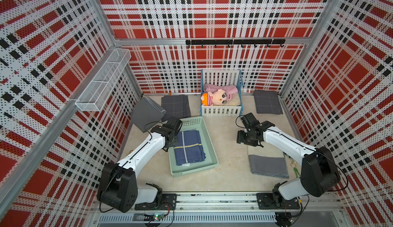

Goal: Put the folded pillowcase in the basket
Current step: Move the basket to the center of the board, then move the pillowcase to the center of the board.

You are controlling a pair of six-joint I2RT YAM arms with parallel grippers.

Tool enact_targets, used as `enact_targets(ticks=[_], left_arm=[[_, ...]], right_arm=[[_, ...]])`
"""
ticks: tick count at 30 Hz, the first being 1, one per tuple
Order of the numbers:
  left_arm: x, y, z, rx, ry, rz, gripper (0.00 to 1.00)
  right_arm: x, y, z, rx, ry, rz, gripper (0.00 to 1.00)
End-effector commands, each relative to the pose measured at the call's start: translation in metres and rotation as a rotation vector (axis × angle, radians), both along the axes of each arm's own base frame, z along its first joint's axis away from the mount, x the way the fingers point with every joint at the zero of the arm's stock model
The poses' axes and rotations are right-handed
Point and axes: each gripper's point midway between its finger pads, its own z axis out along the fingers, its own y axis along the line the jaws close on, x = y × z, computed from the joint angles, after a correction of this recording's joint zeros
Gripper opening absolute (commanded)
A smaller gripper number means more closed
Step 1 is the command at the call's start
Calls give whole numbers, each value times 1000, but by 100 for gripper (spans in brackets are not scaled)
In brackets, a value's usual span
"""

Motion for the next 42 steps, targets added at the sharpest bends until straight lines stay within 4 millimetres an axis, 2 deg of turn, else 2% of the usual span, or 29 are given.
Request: enact_targets(ticks=[1,2,6,7,10,12,15,17,21,23,25,27,30,33,37,38,42], left_arm=[[8,11,5,40,4,1,30],[11,12,5,35,-2,1,35],[23,12,9,2,-28,6,45],[25,21,11,2,-35,38,45],[33,18,30,-31,-95,49,45],[38,7,52,-85,-165,48,45],[44,-37,82,-164,-258,-21,45],[46,-67,95,-202,-296,-62,45],[50,-125,105,-265,-322,-134,45],[51,-153,105,-282,-326,-171,45],[52,-175,105,-291,-321,-205,45],[53,-192,103,-292,-317,-231,45],[55,-212,102,-294,-313,-260,45],[60,-223,107,-295,-326,-268,45],[66,-226,113,-306,-349,-257,45],[68,-227,113,-310,-352,-253,45],[78,-230,109,-318,-349,-250,45]], right_arm=[[1,-3,-9,-19,25,-15,71],[0,-5,-13,-17,35,-26,73],[-4,-23,-22,-27,53,-90,73],[-4,-28,-22,-35,48,-106,73],[-7,-43,-18,-66,34,-155,73],[-10,-49,-15,-83,17,-169,73],[-16,-54,-30,-112,64,-155,72],[-18,-52,-45,-116,102,-146,68],[-16,-49,-63,-116,125,-130,47],[-14,-51,-67,-134,127,-123,34],[-13,-51,-66,-134,116,-119,19],[-12,-49,-66,-119,109,-112,9],[-10,-36,-66,-75,102,-88,0],[-5,-15,-63,-46,87,-43,0],[3,38,-53,9,63,58,0],[8,53,-45,25,48,83,0],[23,85,-36,84,23,95,2]])
